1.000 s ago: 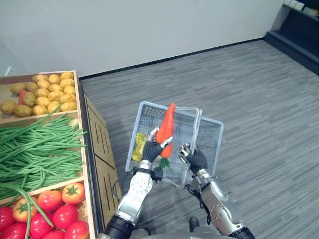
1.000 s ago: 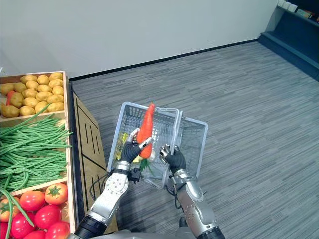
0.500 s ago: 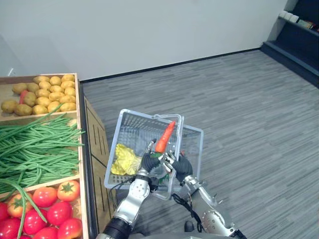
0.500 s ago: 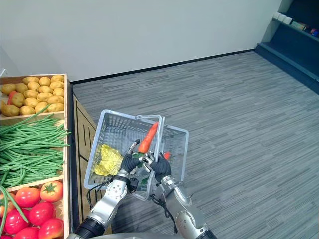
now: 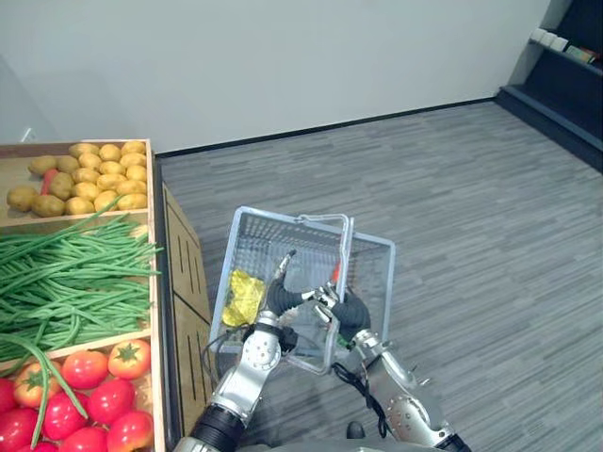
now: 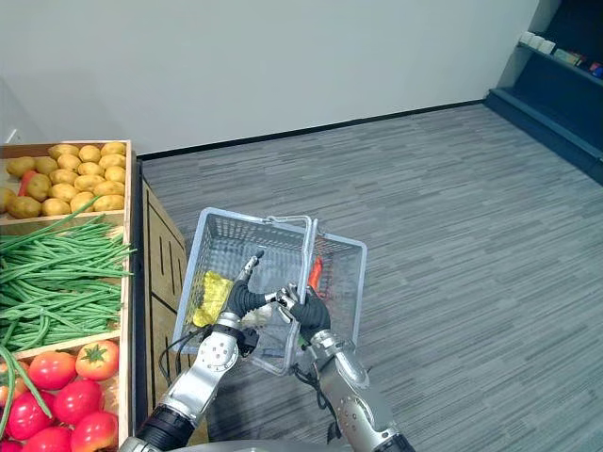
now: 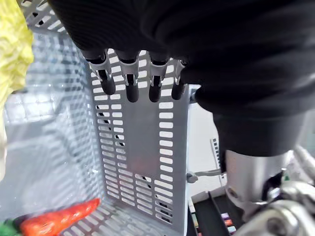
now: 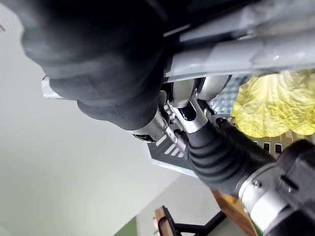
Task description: Pick vegetable in the basket
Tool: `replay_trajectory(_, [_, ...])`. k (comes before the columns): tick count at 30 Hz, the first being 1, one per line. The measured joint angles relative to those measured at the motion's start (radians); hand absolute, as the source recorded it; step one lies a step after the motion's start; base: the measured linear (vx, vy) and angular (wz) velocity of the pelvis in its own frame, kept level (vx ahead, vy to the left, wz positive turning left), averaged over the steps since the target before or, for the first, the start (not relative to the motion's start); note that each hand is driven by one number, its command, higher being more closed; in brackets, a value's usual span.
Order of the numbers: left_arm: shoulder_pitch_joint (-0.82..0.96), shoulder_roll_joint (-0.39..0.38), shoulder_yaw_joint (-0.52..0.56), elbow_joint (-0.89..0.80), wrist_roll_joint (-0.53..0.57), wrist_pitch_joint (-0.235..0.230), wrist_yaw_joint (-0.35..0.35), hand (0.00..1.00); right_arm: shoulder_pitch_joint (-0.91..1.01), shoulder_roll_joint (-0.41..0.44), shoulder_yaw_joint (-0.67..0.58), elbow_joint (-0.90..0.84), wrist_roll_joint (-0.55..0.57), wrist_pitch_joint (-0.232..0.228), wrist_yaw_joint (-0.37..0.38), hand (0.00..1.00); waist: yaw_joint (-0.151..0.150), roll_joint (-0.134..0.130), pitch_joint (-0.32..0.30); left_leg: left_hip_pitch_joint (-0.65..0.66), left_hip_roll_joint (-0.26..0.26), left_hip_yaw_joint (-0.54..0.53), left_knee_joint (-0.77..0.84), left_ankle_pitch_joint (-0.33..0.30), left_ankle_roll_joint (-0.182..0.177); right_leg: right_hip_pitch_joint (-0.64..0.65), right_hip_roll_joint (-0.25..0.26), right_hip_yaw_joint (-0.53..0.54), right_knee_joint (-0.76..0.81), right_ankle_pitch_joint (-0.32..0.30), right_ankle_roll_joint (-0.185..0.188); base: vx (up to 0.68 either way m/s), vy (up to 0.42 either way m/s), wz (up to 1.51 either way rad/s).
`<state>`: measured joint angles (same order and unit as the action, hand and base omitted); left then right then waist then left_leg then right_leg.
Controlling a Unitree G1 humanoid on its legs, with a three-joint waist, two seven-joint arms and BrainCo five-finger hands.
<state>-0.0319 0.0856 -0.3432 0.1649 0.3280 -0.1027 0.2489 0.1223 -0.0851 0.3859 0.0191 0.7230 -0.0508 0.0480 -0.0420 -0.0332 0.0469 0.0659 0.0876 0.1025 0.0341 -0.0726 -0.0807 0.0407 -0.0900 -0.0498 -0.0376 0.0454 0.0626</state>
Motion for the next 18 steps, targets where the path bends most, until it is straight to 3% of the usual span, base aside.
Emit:
replay_trajectory(6, [0.038, -0.008, 0.016, -0.139, -0.014, -0.052, -0.011, 0.00, 0.013, 0.002, -0.118, 0.056, -0.062, 0.001, -0.006, 1.00, 0.002, 0.002, -0.001, -0.001, -0.001, -0.007, -0.007, 0.002, 0.000, 0.001, 0.000, -0.012, -0.001, -0.003, 0.004, -0.01, 0.002, 0.05])
replay_trajectory(13, [0.157, -0.043, 0.245, -0.254, -0.205, -0.101, 0.008, 0.00, 0.082, 0.014, -0.360, 0.105, -0.256, 0.000, -0.046, 1.00, 0.003, 0.017, -0.007, 0.016, -0.002, -0.027, -0.067, 0.036, 0.000, 0.001, 0.000, -0.044, -0.001, -0.005, 0.007, 0.01, -0.004, 0.10])
replay_trajectory(18, [0.281, -0.046, 0.379, -0.254, -0.285, -0.102, -0.002, 0.00, 0.131, 0.012, -0.497, 0.153, -0.355, 0.000, -0.054, 1.00, 0.003, 0.022, -0.009, 0.015, -0.006, -0.046, -0.073, 0.036, 0.001, 0.007, -0.005, -0.064, 0.000, -0.012, 0.017, 0.00, 0.008, 0.11])
